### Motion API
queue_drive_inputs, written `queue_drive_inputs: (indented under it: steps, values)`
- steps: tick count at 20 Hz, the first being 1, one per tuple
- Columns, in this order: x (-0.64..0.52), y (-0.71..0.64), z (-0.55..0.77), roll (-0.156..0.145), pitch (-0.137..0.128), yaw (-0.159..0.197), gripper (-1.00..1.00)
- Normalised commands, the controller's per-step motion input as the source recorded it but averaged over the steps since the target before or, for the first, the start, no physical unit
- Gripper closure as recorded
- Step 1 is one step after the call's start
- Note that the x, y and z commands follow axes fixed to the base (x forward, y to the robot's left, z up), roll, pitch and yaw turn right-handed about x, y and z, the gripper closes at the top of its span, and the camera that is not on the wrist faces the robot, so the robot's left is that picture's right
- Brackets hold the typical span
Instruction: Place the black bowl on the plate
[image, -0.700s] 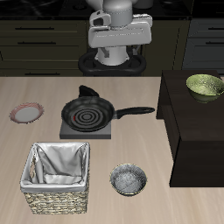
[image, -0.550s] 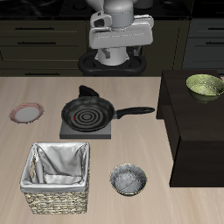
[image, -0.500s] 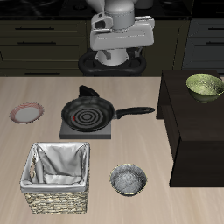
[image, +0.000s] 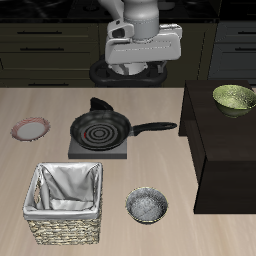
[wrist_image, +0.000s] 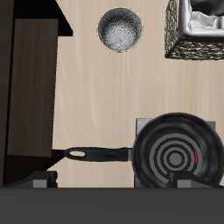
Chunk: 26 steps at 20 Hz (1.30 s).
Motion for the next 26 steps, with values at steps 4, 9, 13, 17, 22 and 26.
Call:
queue_drive_inputs:
  steps: [4, 9, 13, 17, 22, 26]
  values:
    - [0.38, 0.06, 0.14, -0.005, -0.103, 0.065, -1.00]
    - [0.37, 0.00, -0.03, -0.004, -0.023, 0.020, -1.00]
    - [0.53, -0.06, -0.12, -0.046, -0.012, -0.011, -1.00]
    - [0.43, -0.06, -0.14, -0.044, 0.020, -0.033, -1.00]
    - [0.44, -0.08, -0.01, -0.028, -0.022, -0.025, -1.00]
    - [0.36, -0.09, -0.01, -0.037, 0.003, -0.035, -1.00]
